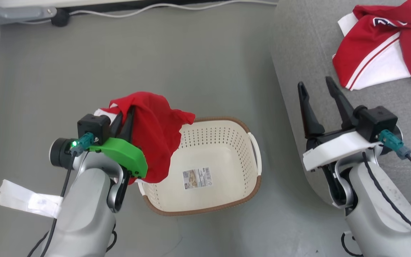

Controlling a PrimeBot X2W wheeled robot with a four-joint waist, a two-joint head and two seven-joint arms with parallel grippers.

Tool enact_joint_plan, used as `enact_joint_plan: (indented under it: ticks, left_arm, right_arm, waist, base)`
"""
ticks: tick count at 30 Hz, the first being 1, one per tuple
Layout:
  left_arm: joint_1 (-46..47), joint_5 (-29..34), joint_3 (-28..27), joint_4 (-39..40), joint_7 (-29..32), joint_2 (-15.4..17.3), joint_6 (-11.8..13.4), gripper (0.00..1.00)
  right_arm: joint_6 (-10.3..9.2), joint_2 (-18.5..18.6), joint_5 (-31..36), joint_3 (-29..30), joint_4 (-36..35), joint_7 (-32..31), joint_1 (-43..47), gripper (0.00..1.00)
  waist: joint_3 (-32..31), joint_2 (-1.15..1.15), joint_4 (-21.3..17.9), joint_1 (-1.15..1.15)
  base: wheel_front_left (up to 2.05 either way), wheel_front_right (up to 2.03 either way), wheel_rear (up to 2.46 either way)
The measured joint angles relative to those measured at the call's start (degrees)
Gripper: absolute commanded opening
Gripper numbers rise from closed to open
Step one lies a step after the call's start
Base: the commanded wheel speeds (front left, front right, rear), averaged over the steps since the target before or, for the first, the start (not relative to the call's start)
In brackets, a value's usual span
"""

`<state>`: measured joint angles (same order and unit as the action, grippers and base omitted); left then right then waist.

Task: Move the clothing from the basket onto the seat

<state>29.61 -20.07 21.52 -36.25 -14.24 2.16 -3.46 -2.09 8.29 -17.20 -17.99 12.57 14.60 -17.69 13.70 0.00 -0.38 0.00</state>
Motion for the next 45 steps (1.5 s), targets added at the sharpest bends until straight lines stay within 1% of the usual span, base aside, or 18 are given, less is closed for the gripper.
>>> enact_joint_plan:
  ticks: [8,12,20,24,37,40,45]
  left_arm:
    - [-0.1,-0.3,-1.1,9.3,-0.2,0.0,-0.1,0.00]
    - [-0.4,-0.3,-0.8,11.9,-0.2,0.0,-0.6,0.00]
    - [-2.5,-0.6,1.9,15.7,-0.2,0.0,-1.5,0.00]
    - [-3.0,-1.4,3.7,19.2,-0.2,0.0,-1.9,0.00]
    - [-3.8,-3.9,6.6,26.6,0.6,0.0,-2.1,0.00]
    - [-3.9,-4.2,6.8,27.8,0.8,0.0,-2.1,0.00]
    - [-4.9,-4.4,7.3,29.4,1.7,0.0,-1.3,0.00]
  right_arm:
    - [0.23,-0.5,-0.5,-0.9,0.8,-0.1,2.8,1.00]
    - [0.56,-0.8,-0.7,-1.4,1.0,-0.5,4.1,1.00]
    - [0.56,-1.1,-1.1,-2.2,1.1,-1.1,6.8,1.00]
    - [0.57,-1.3,-1.1,-3.1,1.0,-1.6,8.2,1.00]
    - [0.60,-1.8,-1.5,-4.6,-0.4,-2.6,10.1,1.00]
    - [1.00,-1.9,-1.5,-4.9,-0.6,-2.9,10.2,1.00]
    - [1.00,-1.9,-1.5,-5.1,-1.2,-3.1,11.2,1.00]
  waist:
    - [-4.8,0.00,0.2,0.00]
    - [-6.8,0.00,0.1,0.00]
    - [-10.2,0.00,-0.1,0.00]
    - [-11.7,0.00,-0.3,0.00]
    - [-13.0,0.00,-0.8,0.00]
    - [-13.3,0.00,-1.0,0.00]
    - [-13.6,0.00,-1.3,0.00]
  base:
    - [0.00,0.00,0.00]
    - [0.00,0.00,0.00]
    - [0.00,0.00,0.00]
    - [0.00,0.00,0.00]
    - [0.00,0.00,0.00]
    - [0.00,0.00,0.00]
    - [0.00,0.00,0.00]
